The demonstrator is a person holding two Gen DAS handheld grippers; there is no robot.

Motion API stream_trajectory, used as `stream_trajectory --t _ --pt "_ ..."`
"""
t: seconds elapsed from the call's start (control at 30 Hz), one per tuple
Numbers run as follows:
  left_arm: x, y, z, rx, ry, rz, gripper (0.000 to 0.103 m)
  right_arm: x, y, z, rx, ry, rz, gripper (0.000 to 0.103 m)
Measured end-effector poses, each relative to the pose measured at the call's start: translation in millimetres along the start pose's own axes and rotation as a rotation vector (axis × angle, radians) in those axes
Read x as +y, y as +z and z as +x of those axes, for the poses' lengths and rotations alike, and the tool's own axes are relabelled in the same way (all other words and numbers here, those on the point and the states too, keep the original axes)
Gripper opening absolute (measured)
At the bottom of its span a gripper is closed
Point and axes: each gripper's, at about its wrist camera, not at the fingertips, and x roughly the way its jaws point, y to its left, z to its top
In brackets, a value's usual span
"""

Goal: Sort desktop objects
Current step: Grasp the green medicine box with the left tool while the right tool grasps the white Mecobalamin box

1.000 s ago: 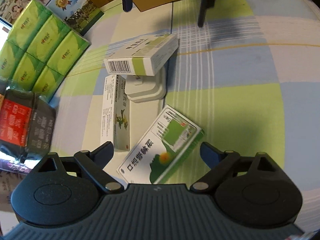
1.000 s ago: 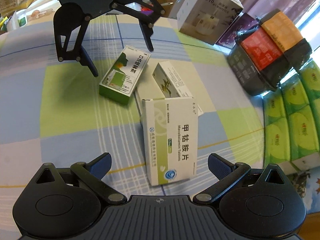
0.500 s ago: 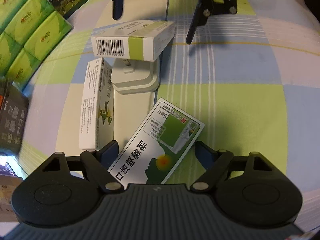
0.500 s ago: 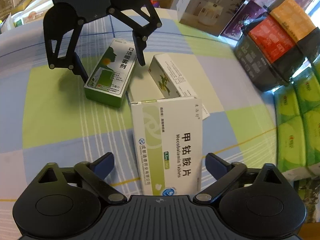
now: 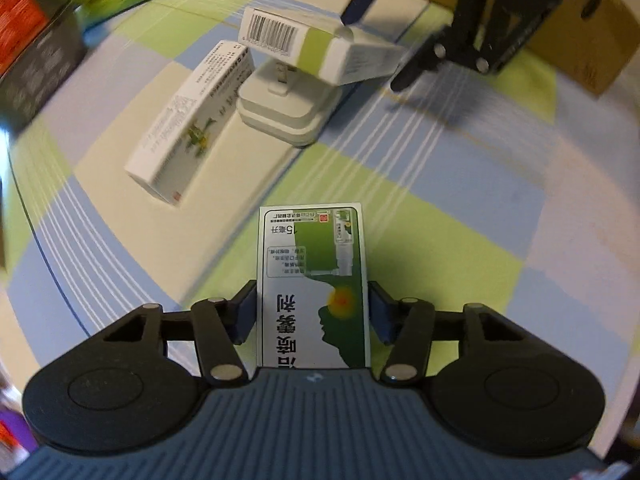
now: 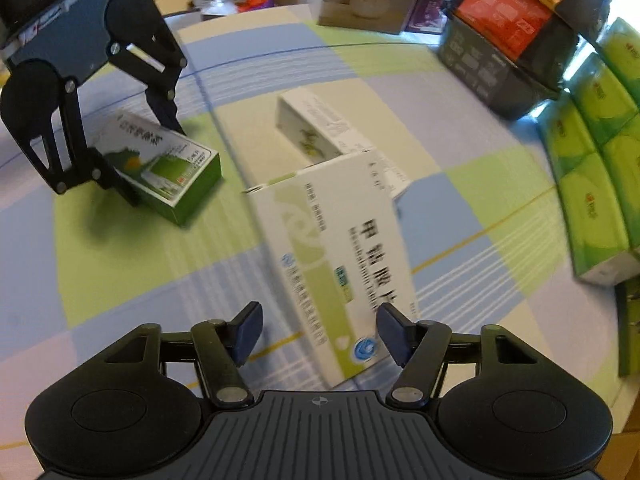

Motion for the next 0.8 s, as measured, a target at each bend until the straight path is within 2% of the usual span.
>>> stream_trajectory --t 0.07,0.13,0.23,0.3,0.43,0.6,0.67,0.7,0.8 --pt "-9 -6 -3 -0.021 -0.004 -0.02 0.051 2 -2 -4 -0.008 -0.014 -0.035 0.064" --pt "-14 -10 -4 -0.035 0.011 -0.036 0.051 1 -1 -6 -0.025 -0.043 -0.067 0.075" --pt "-15 -13 -5 -0.058 0.028 -0.075 0.054 -2 2 -6 -0.048 -0.054 -0.072 0.084" --pt "-14 -14 -4 -0.081 0.046 -0.094 0.06 -3 7 0 -0.053 -0.054 -0.088 0.085" --pt "-14 -17 -2 -0.108 0.051 -0.11 0.061 0 12 12 -0.045 -0.06 -0.14 0.085" --pt "-16 -17 2 -0.135 0.041 -0.129 0.062 -3 16 25 -0.01 -0.028 -0.131 0.085" --pt "-15 -18 2 -0.141 0.041 -0.149 0.062 -2 17 26 0.008 -0.019 -0.112 0.082" --pt "-17 -20 1 -0.143 0.041 -0.16 0.062 -2 17 25 0.011 -0.025 -0.104 0.076" --pt "-18 -24 0 -0.144 0.039 -0.207 0.061 0 14 19 0.024 -0.028 -0.064 0.074"
